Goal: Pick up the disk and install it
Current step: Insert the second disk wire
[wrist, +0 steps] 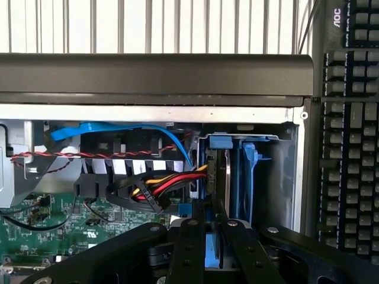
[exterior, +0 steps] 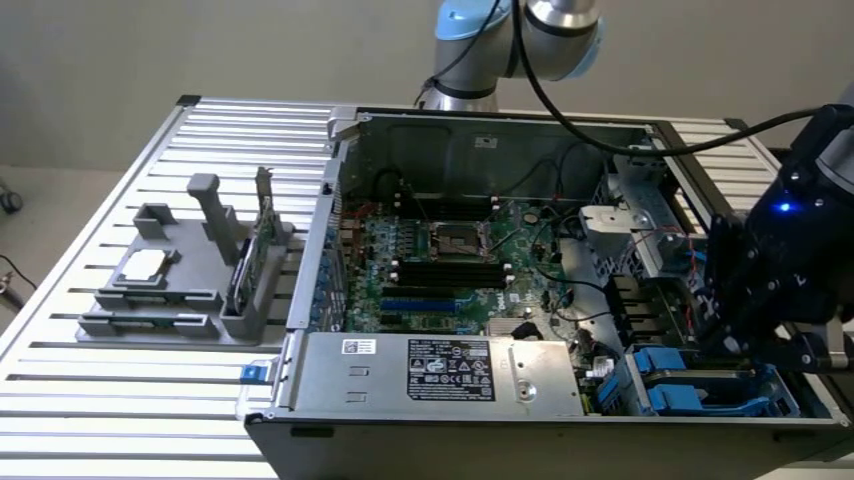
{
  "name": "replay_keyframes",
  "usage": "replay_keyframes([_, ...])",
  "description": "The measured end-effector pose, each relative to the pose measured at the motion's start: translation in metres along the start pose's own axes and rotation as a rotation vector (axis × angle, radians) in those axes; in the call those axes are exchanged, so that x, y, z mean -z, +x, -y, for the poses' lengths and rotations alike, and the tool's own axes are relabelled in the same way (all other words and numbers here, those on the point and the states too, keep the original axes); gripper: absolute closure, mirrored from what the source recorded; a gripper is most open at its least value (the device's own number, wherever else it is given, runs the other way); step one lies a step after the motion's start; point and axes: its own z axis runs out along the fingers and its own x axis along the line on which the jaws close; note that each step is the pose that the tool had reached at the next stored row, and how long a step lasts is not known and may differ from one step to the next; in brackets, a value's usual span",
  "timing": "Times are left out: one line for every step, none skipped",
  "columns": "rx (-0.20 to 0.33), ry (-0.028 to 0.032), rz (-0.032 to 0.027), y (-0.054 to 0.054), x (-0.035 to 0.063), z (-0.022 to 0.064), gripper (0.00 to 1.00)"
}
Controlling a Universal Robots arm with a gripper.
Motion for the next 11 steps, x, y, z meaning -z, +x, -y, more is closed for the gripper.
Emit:
replay_keyframes([0.000, 0.0000, 0.0000, -0.0003, -0.0004, -0.0002, 0.83])
replay_keyframes([0.000, 0.0000, 0.0000, -0.0005, -0.0008, -0.0005, 0.83])
replay_keyframes([0.000, 0.0000, -0.0002, -0.0008, -0.0012, -0.0007, 0.83])
replay_keyframes([0.000, 0.0000, -0.0003, -0.0010, -0.0016, -0.0010, 0.83])
replay_keyframes([0.000, 0.0000, -0.0005, -0.0012, -0.0021, -0.0012, 0.83])
replay_keyframes([0.000, 0.0000, -0.0010, -0.0016, -0.0026, -0.0014, 0.83])
replay_keyframes([0.000, 0.0000, -0.0016, -0.0019, -0.0031, -0.0015, 0.83])
replay_keyframes([0.000, 0.0000, -0.0022, -0.0022, -0.0035, -0.0016, 0.83])
replay_keyframes([0.000, 0.0000, -0.0028, -0.0025, -0.0039, -0.0017, 0.83])
replay_keyframes([0.000, 0.0000, -0.0038, -0.0028, -0.0042, -0.0019, 0.83])
replay_keyframes([0.000, 0.0001, -0.0049, -0.0029, -0.0045, -0.0021, 0.83])
